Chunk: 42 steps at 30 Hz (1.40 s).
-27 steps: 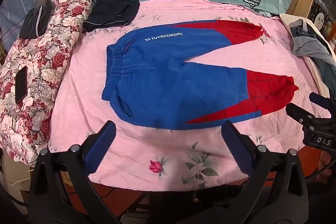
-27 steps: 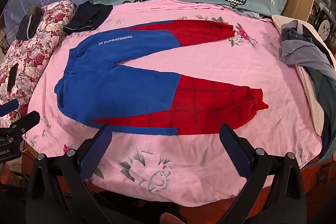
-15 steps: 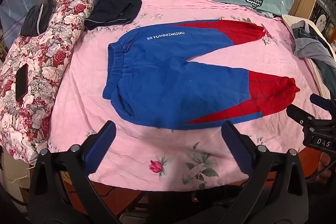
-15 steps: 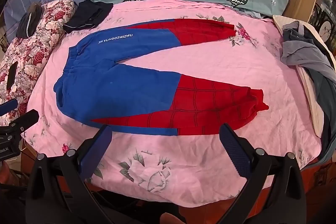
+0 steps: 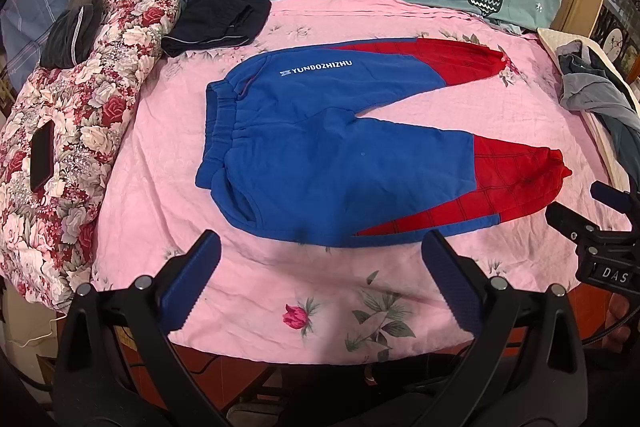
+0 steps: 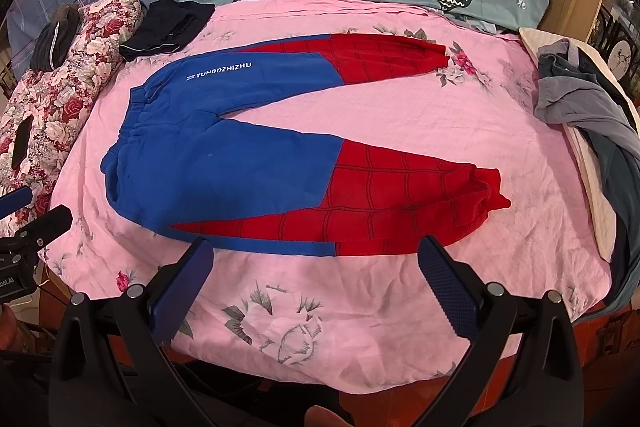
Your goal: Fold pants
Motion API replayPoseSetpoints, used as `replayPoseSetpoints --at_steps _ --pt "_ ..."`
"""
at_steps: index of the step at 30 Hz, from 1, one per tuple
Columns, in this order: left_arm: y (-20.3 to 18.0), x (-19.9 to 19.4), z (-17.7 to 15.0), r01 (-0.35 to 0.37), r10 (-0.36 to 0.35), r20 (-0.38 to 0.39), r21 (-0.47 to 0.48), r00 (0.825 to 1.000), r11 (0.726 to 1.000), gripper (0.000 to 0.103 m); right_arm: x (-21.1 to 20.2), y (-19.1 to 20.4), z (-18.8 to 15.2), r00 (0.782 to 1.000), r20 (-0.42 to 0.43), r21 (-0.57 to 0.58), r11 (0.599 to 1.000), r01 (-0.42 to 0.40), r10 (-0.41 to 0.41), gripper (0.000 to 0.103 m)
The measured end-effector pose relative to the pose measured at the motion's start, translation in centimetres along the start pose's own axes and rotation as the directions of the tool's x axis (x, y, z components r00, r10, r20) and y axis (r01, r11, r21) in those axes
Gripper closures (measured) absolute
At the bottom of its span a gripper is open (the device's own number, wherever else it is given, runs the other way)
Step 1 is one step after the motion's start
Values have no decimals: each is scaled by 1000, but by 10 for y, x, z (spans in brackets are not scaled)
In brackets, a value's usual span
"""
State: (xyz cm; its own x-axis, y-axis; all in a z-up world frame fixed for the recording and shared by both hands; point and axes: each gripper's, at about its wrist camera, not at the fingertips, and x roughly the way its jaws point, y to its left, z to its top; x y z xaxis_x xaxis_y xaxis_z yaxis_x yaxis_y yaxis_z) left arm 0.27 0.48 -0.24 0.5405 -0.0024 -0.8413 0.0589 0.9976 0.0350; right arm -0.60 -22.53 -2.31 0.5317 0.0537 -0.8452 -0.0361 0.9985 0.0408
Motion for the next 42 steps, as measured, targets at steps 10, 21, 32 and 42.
replayPoseSetpoints --at_steps 10,21,32,42 --pt "0 0 -1 1 -1 -1 -1 1000 1000 2 2 0 -3 1000 -5 0 1000 -1 1 1" --pt "1 1 -3 1 -1 -2 -4 1000 1000 2 3 -1 1 1000 -17 -10 1000 0 0 1" --pt "1 2 -4 1 -1 -5 -6 1000 1000 2 6 -2 3 1000 -24 -10 1000 1 -2 1" --pt "1 9 -3 0 0 -14 -9 1000 1000 2 9 -2 5 1000 -31 -13 1000 0 -1 1"
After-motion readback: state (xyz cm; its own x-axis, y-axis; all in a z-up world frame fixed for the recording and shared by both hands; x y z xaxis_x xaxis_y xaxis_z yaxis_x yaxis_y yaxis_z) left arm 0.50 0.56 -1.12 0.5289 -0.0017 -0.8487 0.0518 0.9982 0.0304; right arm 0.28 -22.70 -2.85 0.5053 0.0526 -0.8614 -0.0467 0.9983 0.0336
